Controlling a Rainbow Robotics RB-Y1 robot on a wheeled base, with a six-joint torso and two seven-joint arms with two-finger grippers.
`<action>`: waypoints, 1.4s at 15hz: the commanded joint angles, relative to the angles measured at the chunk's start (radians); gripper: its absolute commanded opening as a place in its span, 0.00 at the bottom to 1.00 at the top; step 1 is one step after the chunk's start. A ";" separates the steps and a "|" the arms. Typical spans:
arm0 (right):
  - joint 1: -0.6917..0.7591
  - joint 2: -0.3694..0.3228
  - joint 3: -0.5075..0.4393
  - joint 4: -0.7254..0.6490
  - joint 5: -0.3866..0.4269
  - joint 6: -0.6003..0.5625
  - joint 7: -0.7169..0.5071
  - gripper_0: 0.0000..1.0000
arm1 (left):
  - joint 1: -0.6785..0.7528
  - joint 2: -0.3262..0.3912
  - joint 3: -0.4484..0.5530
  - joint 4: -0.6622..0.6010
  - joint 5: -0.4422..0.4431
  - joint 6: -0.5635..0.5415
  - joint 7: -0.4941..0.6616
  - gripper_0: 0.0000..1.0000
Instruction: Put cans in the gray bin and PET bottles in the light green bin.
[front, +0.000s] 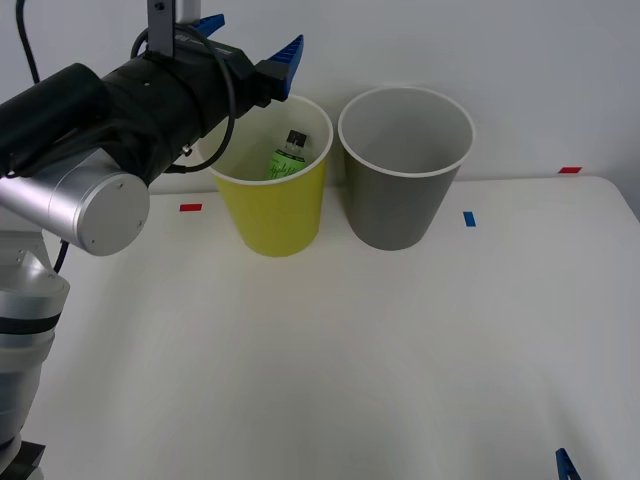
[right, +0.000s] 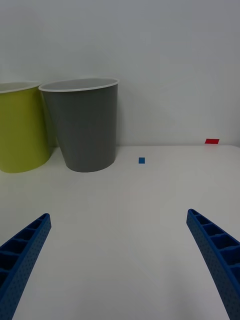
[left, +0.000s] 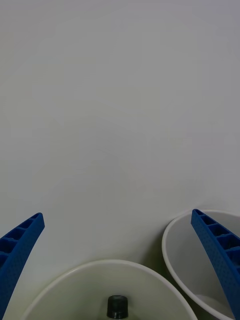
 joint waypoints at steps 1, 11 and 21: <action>0.000 0.000 0.000 0.000 0.000 0.000 0.000 0.94 | 0.116 -0.006 0.096 -0.155 -0.001 0.100 -0.016 1.00; 0.000 0.000 0.000 0.000 0.000 0.000 0.000 0.94 | 0.658 -0.006 0.268 -0.480 -0.003 -0.010 -0.018 1.00; 0.000 0.000 0.000 0.000 0.000 0.000 0.000 0.94 | 1.099 -0.006 0.201 -0.434 -0.012 -0.546 -0.024 1.00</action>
